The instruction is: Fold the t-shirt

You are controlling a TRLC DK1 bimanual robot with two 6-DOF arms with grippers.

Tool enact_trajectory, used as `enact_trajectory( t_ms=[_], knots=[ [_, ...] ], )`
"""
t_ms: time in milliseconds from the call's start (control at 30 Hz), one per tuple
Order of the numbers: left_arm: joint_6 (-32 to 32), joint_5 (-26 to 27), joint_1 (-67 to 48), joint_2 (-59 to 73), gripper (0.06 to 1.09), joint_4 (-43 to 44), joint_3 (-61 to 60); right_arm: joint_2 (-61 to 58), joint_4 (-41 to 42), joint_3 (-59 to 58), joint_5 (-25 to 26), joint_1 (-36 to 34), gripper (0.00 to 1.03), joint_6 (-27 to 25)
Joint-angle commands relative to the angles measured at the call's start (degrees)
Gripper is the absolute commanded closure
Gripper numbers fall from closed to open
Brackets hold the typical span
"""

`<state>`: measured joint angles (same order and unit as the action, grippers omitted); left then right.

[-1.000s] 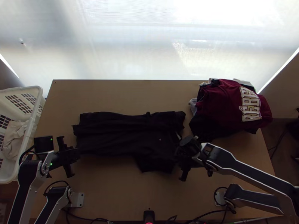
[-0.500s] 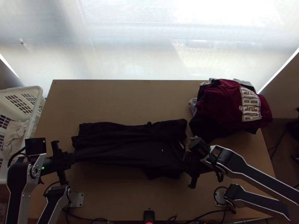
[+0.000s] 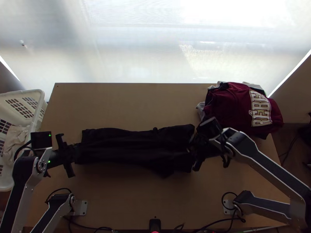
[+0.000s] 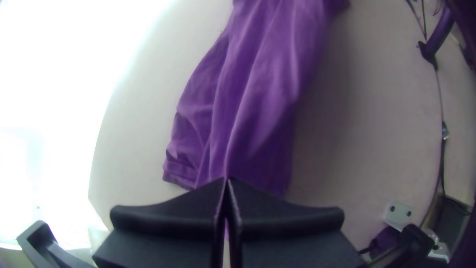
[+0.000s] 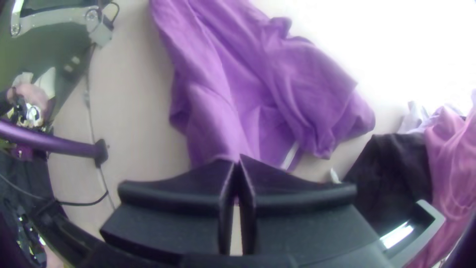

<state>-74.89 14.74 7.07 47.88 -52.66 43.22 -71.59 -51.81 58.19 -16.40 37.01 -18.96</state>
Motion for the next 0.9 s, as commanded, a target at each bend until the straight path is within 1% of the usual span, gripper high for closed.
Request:
enact_trajectory(
  t_ms=[0, 100, 200, 267, 333, 467, 567, 667, 700, 767, 833, 867],
  knots=[
    [2.56, -1.73, -2.76, 9.69, 1.05, 11.0, -2.53, -10.59, 1.19, 9.22, -0.21, -3.88, 1.0, -0.29],
    [2.65, -2.09, -3.64, 12.68, 1.05, 16.1, -4.99, -15.16, 1.63, 12.29, -0.21, -4.41, 1.0, 0.15],
    [2.47, -3.32, -2.85, 16.99, 1.05, 19.97, -5.87, -18.76, 4.35, 13.88, -0.21, -5.81, 1.0, 1.38],
    [2.12, -3.4, -1.62, 19.01, 1.05, 20.14, -5.6, -21.13, 5.67, 15.11, -0.21, -7.84, 1.0, 2.53],
    [0.1, -3.67, -0.3, 19.8, 1.05, 20.14, -6.04, -22.71, 7.08, 16.07, -0.21, -9.86, 1.0, 3.49],
    [-3.77, -3.58, 3.21, 20.41, 1.05, 20.58, -6.48, -25.0, 8.75, 15.9, -0.21, -12.58, 1.0, 3.49],
    [-4.82, -3.67, 4.09, 21.03, 1.05, 20.85, -7.1, -26.32, 10.24, 14.23, -0.12, -13.99, 1.0, 3.4],
    [-5.88, -3.58, 4.09, 20.94, 1.05, 22.87, -8.51, -27.64, 10.77, 12.47, -0.12, -14.08, 1.0, 3.32],
    [-5.7, -3.58, 3.92, 21.03, 1.05, 23.84, -8.68, -27.99, 10.77, 11.77, -0.12, -13.72, 0.99, 3.14],
    [-4.38, -3.49, 3.04, 21.2, 1.05, 26.65, -9.21, -28.34, 11.38, 10.18, 0.85, -13.28, 0.85, 4.2],
    [-3.42, -3.58, 1.89, 21.29, 1.05, 28.67, -9.65, -28.34, 13.32, 8.16, 1.02, -13.2, 0.75, 6.3],
    [-2.98, -3.49, 1.63, 21.47, 1.03, 30.25, -9.91, -28.43, 13.84, 7.37, 1.11, -12.93, 0.68, 6.57]
  ],
)
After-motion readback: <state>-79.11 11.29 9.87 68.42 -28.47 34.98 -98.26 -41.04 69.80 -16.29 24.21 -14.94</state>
